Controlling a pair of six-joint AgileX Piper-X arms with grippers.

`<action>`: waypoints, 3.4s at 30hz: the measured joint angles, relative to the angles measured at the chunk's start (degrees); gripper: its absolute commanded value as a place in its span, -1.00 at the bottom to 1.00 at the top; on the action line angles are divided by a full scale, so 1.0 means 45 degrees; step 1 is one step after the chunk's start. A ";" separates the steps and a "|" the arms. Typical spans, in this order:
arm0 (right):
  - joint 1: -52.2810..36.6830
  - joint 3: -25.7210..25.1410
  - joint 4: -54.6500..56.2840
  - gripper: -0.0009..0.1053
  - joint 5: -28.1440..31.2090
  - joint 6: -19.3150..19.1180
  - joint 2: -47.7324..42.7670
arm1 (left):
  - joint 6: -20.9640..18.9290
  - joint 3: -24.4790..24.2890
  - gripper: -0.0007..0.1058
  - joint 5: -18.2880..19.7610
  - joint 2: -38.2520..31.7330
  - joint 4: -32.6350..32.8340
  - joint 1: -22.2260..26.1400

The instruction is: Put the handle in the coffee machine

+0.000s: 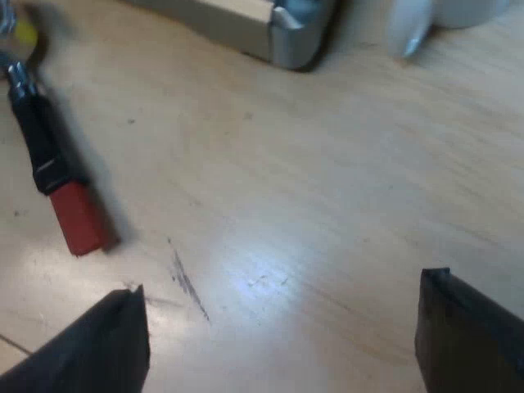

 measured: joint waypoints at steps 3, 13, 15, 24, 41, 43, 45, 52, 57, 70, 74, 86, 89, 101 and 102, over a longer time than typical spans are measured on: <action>0.1050 -0.0224 0.0000 0.31 0.0398 0.0316 0.0831 | 0.0986 0.0000 0.42 0.0000 0.0409 0.0558 0.0000; 0.3910 -0.0258 -0.1126 0.31 0.1458 0.2505 0.2586 | 0.2838 0.0000 0.42 0.0302 0.2103 0.1086 -0.0600; 0.4345 -0.0258 -0.1366 0.31 0.1672 0.2906 0.2921 | 0.3001 0.0000 0.42 0.0302 0.2280 0.1086 -0.1221; 0.5243 -0.0258 -0.2047 0.31 0.2254 0.4252 0.4276 | 0.2966 0.0000 0.42 -0.1244 0.3335 0.0380 -0.3775; 0.5330 -0.0315 -0.2982 0.31 0.2409 0.4822 0.6868 | 0.2251 0.1394 0.42 -0.2382 0.4794 -0.2401 -0.6245; 0.5330 -0.0329 -0.3134 0.30 0.2409 0.4822 0.7166 | 0.2251 0.1452 0.42 -0.2382 0.4825 -0.2501 -0.6245; 0.5330 -0.0327 -0.3406 0.17 0.2409 0.4822 0.7456 | 0.2251 0.1653 0.42 -0.2480 0.4839 -0.2963 -0.6245; 0.5330 -0.0327 -0.4041 -0.87 0.2409 0.4822 0.8757 | 0.2200 0.2216 0.42 -0.3086 0.4900 -0.3900 -0.6245; 0.5330 -0.0327 -0.4041 -0.98 0.2030 0.4822 0.9211 | 0.2200 0.2216 0.42 -0.3142 0.4900 -0.3970 -0.6245; 0.7079 -0.0338 -0.4317 -0.98 0.1636 0.4835 1.0788 | 0.1796 0.2239 0.42 -0.3758 0.4900 -0.3964 -0.6245; 0.7623 -0.0338 -0.4495 -0.98 0.1636 0.5170 1.0981 | 0.1760 0.2231 0.42 -0.4079 0.4900 -0.3964 -0.6050; 0.8886 -0.1107 -0.5280 -0.98 0.0891 0.5974 1.2031 | 0.1757 0.2248 0.42 -0.4391 0.4509 -0.3157 -0.5154; 0.9055 -0.1541 -0.5449 -0.98 0.0734 0.5997 1.2368 | 0.1757 0.2248 0.42 -0.4503 0.4512 -0.2855 -0.4913; 0.9945 -0.3561 -0.5808 -0.98 -0.0014 0.6256 1.3731 | 0.2025 0.1971 0.42 -0.5472 0.4364 -0.2023 -0.4530; 0.9969 -0.3589 -0.5904 -0.98 -0.0116 0.6260 1.3797 | 0.2025 0.1886 0.42 -0.5483 0.4309 -0.1901 -0.4536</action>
